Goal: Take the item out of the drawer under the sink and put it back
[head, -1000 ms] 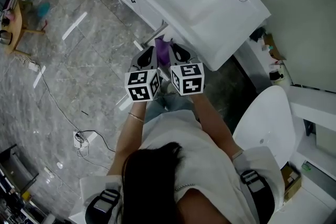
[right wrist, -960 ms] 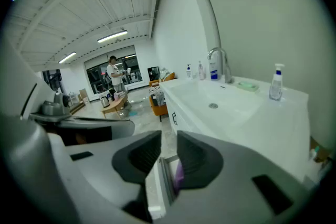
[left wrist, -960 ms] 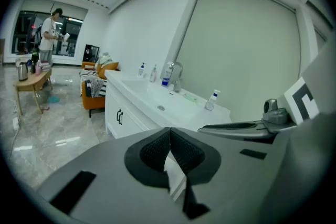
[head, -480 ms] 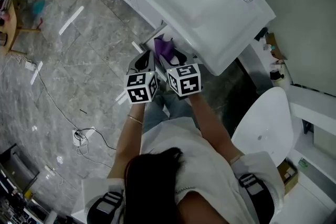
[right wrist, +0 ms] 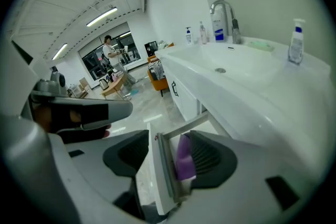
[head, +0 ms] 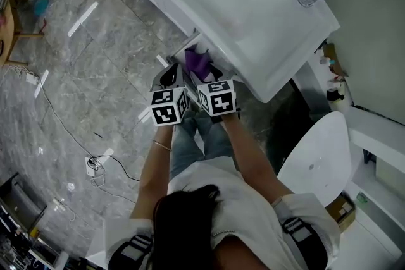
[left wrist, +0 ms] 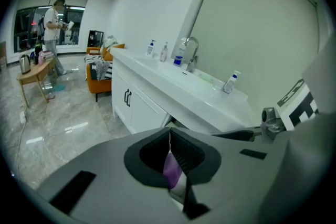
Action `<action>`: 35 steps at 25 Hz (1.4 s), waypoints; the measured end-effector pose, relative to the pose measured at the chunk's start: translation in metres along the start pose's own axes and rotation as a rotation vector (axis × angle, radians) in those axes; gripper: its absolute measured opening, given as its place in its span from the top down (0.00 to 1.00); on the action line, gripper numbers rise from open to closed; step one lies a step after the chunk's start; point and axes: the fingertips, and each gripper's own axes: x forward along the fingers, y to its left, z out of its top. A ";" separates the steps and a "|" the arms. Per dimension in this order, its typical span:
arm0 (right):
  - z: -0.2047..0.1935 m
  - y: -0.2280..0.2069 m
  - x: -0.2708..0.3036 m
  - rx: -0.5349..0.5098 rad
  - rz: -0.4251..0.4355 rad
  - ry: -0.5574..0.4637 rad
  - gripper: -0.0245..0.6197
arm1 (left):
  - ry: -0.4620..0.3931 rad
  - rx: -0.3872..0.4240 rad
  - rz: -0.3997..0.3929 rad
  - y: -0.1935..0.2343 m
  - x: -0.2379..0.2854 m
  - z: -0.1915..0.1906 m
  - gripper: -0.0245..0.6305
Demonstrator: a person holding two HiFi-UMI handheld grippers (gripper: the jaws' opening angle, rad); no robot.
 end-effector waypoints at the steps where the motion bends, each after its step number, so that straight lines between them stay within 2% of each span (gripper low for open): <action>1: -0.003 -0.002 0.004 0.007 -0.002 0.008 0.59 | 0.004 -0.001 0.002 0.002 0.003 -0.002 0.96; 14: -0.053 -0.031 0.072 0.070 -0.028 0.112 0.52 | 0.016 0.049 -0.011 0.022 0.053 -0.019 0.96; 17: -0.065 -0.036 0.083 0.085 -0.029 0.131 0.51 | 0.035 0.022 -0.009 0.029 0.065 -0.028 0.96; 22: -0.085 -0.043 0.109 0.141 -0.022 0.167 0.47 | 0.009 0.005 -0.007 0.037 0.076 -0.031 0.96; 35: -0.118 -0.057 0.159 0.160 -0.070 0.226 0.46 | 0.005 -0.005 -0.023 0.042 0.107 -0.049 0.96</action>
